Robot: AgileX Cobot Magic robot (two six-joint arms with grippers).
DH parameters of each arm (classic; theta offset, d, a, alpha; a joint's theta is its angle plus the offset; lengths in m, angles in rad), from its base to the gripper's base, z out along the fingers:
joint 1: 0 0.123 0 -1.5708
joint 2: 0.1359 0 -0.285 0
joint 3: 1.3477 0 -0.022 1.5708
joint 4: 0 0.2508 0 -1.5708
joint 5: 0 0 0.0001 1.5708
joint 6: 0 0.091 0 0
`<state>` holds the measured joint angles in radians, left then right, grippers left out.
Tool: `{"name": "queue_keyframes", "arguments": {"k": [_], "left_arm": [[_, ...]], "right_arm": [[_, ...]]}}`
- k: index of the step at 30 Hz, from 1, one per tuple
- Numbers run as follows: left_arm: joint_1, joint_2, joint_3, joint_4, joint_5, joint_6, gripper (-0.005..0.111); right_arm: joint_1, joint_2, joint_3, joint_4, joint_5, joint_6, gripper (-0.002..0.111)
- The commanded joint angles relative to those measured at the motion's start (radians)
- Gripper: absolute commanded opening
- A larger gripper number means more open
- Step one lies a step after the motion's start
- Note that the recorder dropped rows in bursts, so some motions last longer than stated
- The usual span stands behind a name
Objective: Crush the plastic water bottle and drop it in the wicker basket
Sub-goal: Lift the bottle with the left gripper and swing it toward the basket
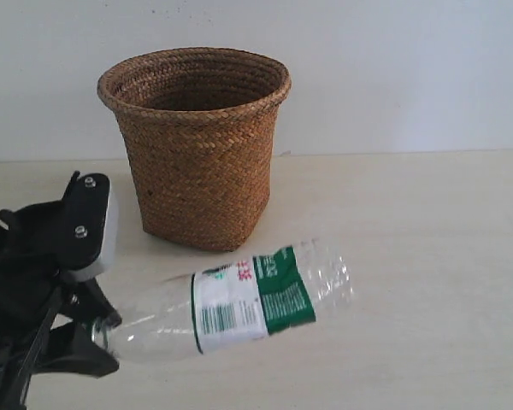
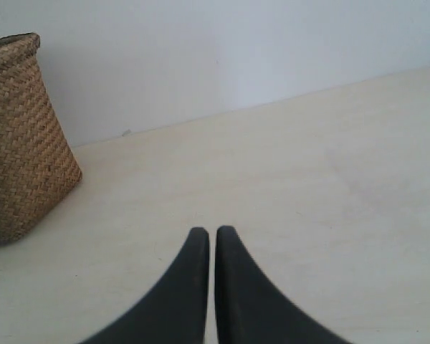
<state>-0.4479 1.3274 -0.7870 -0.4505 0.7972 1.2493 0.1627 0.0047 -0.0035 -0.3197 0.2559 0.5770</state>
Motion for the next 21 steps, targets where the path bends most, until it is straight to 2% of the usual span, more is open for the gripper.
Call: {"name": "queue_keyframes", "arguments": {"k": [1, 3, 4, 7, 8, 10, 15, 18, 21], "left_arm": [[-0.006, -0.012, -0.016, 0.11, 0.057, -0.052, 0.004], [-0.006, -0.033, -0.091, 0.302, -0.061, -0.121, 0.004], [-0.006, -0.061, -0.166, 0.45, -0.165, -0.164, 0.004], [0.004, -0.091, -0.288, 0.628, -0.383, -0.373, 0.004], [0.01, -0.091, -0.32, 0.651, -0.406, -0.435, 0.004], [0.008, -0.078, -0.382, 0.651, -0.35, -0.429, 0.004], [0.008, -0.02, -0.404, 0.636, -0.003, -0.384, 0.004], [0.008, 0.018, -0.389, 0.499, 0.152, -0.355, 0.004], [0.008, 0.049, -0.359, 0.281, 0.241, -0.241, 0.004]], "right_arm": [[-0.003, -0.005, 0.003, -0.004, 0.004, -0.01, 0.0], [-0.003, -0.005, 0.003, -0.004, 0.004, -0.01, 0.0], [-0.003, -0.005, 0.003, -0.004, 0.004, -0.01, 0.0], [-0.003, -0.005, 0.003, -0.004, 0.004, -0.01, 0.0], [-0.003, -0.005, 0.003, -0.004, 0.004, -0.01, 0.0], [-0.003, -0.005, 0.003, -0.004, 0.004, -0.01, 0.0], [-0.003, -0.005, 0.003, -0.004, 0.001, -0.01, 0.0], [-0.003, -0.005, 0.003, -0.004, 0.003, -0.01, 0.0], [-0.003, -0.005, 0.003, -0.004, 0.003, -0.01, 0.0]]}}
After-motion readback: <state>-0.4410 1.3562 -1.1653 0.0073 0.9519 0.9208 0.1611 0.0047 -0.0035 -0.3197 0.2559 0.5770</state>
